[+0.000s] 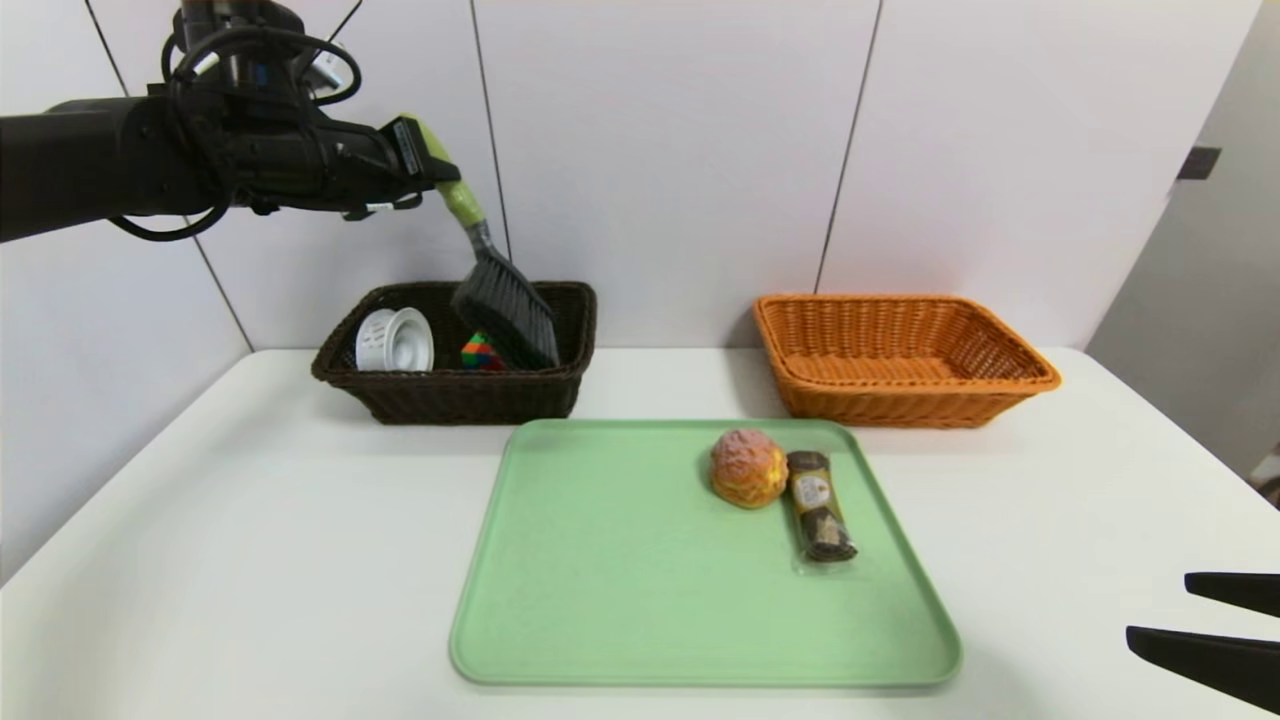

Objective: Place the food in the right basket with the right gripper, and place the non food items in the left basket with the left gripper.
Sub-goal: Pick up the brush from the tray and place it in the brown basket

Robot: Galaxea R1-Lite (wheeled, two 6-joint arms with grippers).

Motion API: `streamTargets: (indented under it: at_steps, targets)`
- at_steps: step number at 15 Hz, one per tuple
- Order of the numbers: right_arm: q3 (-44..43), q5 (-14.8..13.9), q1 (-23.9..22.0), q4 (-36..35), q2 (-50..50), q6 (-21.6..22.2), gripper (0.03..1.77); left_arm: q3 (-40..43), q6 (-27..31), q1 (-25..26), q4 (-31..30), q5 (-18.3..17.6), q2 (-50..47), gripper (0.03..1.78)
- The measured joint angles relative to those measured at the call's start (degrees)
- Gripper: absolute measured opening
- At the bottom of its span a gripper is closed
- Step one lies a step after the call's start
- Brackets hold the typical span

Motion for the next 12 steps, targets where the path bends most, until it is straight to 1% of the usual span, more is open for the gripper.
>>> streamTargets:
  at_steps: [8,9,10,12]
  targets:
    - [0.0,0.0,0.0,0.0,0.2,0.0,1.7,0.0,0.2,0.1,0.1,-1.2,0.6,0.36]
    - [0.0,0.0,0.0,0.0,0.2,0.0,1.7,0.0,0.1,0.1,0.2,-1.2,0.7,0.38]
    - [0.0,0.0,0.0,0.0,0.2,0.0,1.7,0.0,0.1,0.1,0.2,-1.2,0.7,0.55]
    - [0.0,0.0,0.0,0.0,0.2,0.0,1.7,0.1,0.1,0.1,0.1,-1.1,0.7,0.81]
